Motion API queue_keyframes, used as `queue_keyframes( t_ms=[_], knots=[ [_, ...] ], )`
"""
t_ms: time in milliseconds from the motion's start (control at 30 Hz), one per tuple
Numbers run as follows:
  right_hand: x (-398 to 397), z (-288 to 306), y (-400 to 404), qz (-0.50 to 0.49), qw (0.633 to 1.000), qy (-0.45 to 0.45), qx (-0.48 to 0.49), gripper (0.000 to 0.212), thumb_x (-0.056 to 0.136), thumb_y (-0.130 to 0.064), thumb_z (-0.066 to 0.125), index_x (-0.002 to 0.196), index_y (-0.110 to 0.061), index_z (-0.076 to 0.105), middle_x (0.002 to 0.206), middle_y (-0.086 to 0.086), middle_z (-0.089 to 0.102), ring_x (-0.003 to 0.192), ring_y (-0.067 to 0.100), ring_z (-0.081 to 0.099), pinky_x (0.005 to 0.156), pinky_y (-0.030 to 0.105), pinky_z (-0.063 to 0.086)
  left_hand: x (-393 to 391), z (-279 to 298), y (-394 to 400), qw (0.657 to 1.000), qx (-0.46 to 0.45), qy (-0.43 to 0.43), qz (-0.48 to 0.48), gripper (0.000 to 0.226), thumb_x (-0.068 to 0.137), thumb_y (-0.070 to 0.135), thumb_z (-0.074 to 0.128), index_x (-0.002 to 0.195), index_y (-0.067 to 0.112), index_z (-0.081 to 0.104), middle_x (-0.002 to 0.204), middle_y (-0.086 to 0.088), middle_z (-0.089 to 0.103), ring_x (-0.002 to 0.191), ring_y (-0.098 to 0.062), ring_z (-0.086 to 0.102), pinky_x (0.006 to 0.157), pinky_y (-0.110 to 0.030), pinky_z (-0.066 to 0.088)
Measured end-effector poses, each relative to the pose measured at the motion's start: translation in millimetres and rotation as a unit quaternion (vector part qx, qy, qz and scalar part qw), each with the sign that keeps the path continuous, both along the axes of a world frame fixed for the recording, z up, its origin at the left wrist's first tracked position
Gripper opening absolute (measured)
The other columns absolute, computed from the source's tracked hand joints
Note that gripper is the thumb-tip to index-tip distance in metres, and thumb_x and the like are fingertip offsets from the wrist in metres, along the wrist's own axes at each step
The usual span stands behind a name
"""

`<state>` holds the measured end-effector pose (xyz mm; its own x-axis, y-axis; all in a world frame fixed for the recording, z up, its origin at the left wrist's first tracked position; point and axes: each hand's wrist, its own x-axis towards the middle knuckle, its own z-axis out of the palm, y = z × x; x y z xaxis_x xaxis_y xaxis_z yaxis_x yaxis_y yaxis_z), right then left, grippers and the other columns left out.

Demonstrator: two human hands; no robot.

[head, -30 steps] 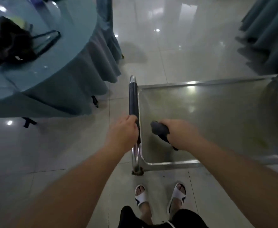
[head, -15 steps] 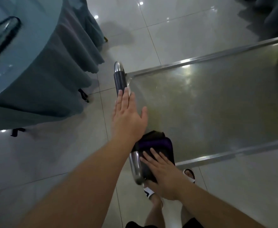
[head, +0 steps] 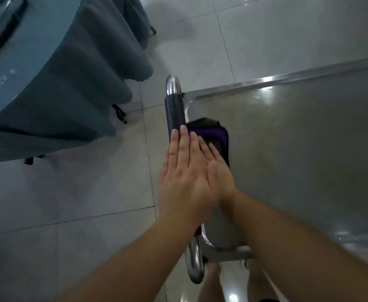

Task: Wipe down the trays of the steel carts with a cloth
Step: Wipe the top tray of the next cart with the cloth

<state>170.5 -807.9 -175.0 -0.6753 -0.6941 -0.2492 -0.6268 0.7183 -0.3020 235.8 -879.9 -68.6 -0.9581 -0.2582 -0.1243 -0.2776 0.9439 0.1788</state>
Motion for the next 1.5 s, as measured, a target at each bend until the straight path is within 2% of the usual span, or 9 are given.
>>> queue_keyframes(
  t_ms=[167, 300, 567, 700, 833, 1000, 1133, 1300, 1500],
  knots=[
    [-103, 5, -46, 0.005, 0.998, -0.004, 0.059, 0.090, 0.080, -0.047, -0.015, 0.164, -0.016, -0.011, 0.173, 0.004, -0.017, 0.159, 0.024, -0.016, 0.130, 0.047, 0.001, -4, -2, -3, 0.999, 0.030, 0.030, 0.009, 0.075, 0.108, 0.052, 0.012, 0.169, 0.009, 0.001, 0.177, -0.007, -0.009, 0.161, -0.015, -0.017, 0.131, -0.036, -0.006],
    [-116, 2, -50, -0.003, 0.999, -0.016, 0.051, 0.084, 0.087, -0.050, -0.006, 0.165, -0.017, -0.010, 0.174, 0.002, -0.015, 0.159, 0.022, -0.014, 0.130, 0.044, 0.000, -6, -5, -2, 0.999, 0.033, 0.032, 0.018, 0.074, 0.109, 0.050, 0.017, 0.169, 0.009, 0.005, 0.178, -0.006, -0.005, 0.162, -0.015, -0.015, 0.131, -0.034, -0.008],
    [43, -1, 37, -0.035, 0.998, 0.004, -0.049, 0.082, 0.101, -0.053, 0.036, 0.167, -0.013, 0.006, 0.174, 0.009, 0.004, 0.161, 0.025, 0.003, 0.129, 0.049, 0.012, -5, 4, 1, 1.000, 0.003, -0.002, 0.011, 0.073, 0.108, 0.050, 0.010, 0.168, 0.012, -0.006, 0.177, -0.005, -0.014, 0.161, -0.017, -0.020, 0.132, -0.039, -0.004],
    [132, -8, 105, -0.043, 0.999, -0.023, -0.004, 0.072, 0.106, -0.060, 0.025, 0.167, -0.026, 0.008, 0.175, -0.004, 0.006, 0.161, 0.015, -0.004, 0.126, 0.048, 0.015, -7, 7, 0, 1.000, 0.012, -0.010, 0.009, 0.081, 0.107, 0.062, 0.010, 0.168, 0.011, -0.003, 0.177, -0.007, -0.010, 0.162, -0.018, -0.017, 0.132, -0.041, -0.002],
    [153, -4, 159, 0.011, 1.000, -0.013, 0.015, 0.072, 0.104, -0.060, 0.033, 0.167, -0.029, 0.016, 0.174, -0.010, 0.009, 0.160, 0.015, 0.007, 0.123, 0.046, 0.018, -8, 8, -2, 0.999, 0.011, -0.029, 0.012, 0.079, 0.108, 0.058, 0.014, 0.168, 0.011, -0.006, 0.176, -0.006, -0.015, 0.161, -0.017, -0.020, 0.132, -0.041, -0.004],
    [111, -3, 152, 0.027, 1.000, -0.009, 0.014, 0.078, 0.093, -0.058, 0.049, 0.162, -0.026, 0.031, 0.172, -0.006, 0.021, 0.160, 0.015, 0.007, 0.126, 0.045, 0.015, -13, 9, 7, 0.997, 0.050, -0.012, 0.057, 0.078, 0.105, 0.050, 0.026, 0.169, 0.015, -0.003, 0.176, 0.001, -0.016, 0.159, -0.011, -0.023, 0.128, -0.035, -0.011],
    [42, -14, 127, 0.048, 0.998, 0.029, 0.011, 0.089, 0.094, -0.064, 0.043, 0.167, -0.022, 0.014, 0.175, -0.002, 0.010, 0.161, 0.017, 0.001, 0.128, 0.047, 0.012, -11, 5, 12, 0.998, 0.020, 0.006, 0.058, 0.079, 0.106, 0.056, 0.020, 0.169, 0.014, -0.004, 0.177, -0.002, -0.014, 0.160, -0.013, -0.022, 0.131, -0.038, -0.006],
    [-48, -16, 66, 0.009, 0.999, 0.043, -0.013, 0.076, 0.101, -0.064, 0.022, 0.166, -0.023, 0.023, 0.173, 0.000, 0.018, 0.160, 0.019, 0.008, 0.130, 0.046, 0.008, -11, 0, 14, 0.998, -0.002, 0.015, 0.065, 0.073, 0.110, 0.051, 0.019, 0.169, 0.012, 0.002, 0.177, -0.005, -0.009, 0.162, -0.015, -0.016, 0.132, -0.038, -0.003],
    [-168, -17, 7, -0.038, 0.999, 0.021, 0.012, 0.083, 0.097, -0.068, 0.016, 0.167, -0.026, 0.008, 0.175, -0.005, -0.002, 0.160, 0.017, -0.005, 0.128, 0.043, -0.005, -13, -1, 15, 0.998, -0.003, 0.005, 0.067, 0.073, 0.109, 0.048, 0.022, 0.169, 0.011, 0.004, 0.178, -0.007, -0.007, 0.162, -0.016, -0.015, 0.133, -0.041, 0.000]
  ],
)
